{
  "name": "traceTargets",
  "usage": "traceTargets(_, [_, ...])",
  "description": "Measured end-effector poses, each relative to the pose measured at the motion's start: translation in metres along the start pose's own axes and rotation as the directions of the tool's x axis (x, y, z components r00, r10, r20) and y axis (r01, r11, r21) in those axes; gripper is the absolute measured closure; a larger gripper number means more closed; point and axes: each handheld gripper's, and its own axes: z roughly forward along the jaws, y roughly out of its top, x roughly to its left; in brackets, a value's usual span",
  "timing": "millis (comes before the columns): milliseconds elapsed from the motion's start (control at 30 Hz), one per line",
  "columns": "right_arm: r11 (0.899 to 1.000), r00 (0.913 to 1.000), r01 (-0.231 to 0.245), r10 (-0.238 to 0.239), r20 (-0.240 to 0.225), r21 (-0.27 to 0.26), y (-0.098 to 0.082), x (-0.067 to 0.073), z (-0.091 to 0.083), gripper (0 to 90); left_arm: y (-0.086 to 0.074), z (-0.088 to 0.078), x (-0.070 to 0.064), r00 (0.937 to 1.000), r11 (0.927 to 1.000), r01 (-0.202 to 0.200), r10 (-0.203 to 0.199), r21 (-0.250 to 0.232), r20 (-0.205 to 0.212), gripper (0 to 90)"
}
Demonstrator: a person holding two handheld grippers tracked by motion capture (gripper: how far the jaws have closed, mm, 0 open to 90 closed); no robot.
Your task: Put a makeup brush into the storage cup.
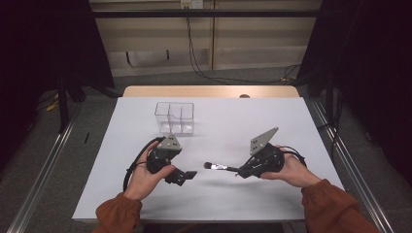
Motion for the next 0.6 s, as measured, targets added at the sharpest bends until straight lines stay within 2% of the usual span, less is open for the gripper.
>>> traceTargets(100, [0.999,0.9997,-0.021,0.022,0.013,-0.029,-0.005,0.001,0.003,79.8,-0.003,-0.002,-0.002,0.9999,1.0000,0.002,-0.002,-0.008,-0.017,3.9])
traceTargets(167, [0.998,0.9992,-0.035,0.036,0.016,-0.052,-0.008,0.001,0.004,79.8,-0.004,-0.005,-0.002,0.9999,0.9997,0.010,-0.010,-0.023,-0.012,3.9])
traceTargets(300, [0.995,0.9978,-0.049,0.053,0.040,-0.082,-0.013,0.002,0.007,79.9,-0.011,-0.008,-0.001,0.9990,0.9985,0.032,-0.033,-0.045,-0.029,3.9])
traceTargets(467, [0.987,0.9960,-0.058,0.067,0.060,-0.149,-0.015,0.005,0.009,79.8,-0.016,-0.007,-0.002,0.9984,0.9984,0.039,-0.040,-0.043,-0.039,3.9])
traceTargets(600, [0.975,0.9947,-0.062,0.078,0.068,-0.211,-0.020,0.003,0.011,79.9,-0.018,-0.009,-0.002,0.9979,0.9972,0.046,-0.049,-0.059,-0.043,3.9])
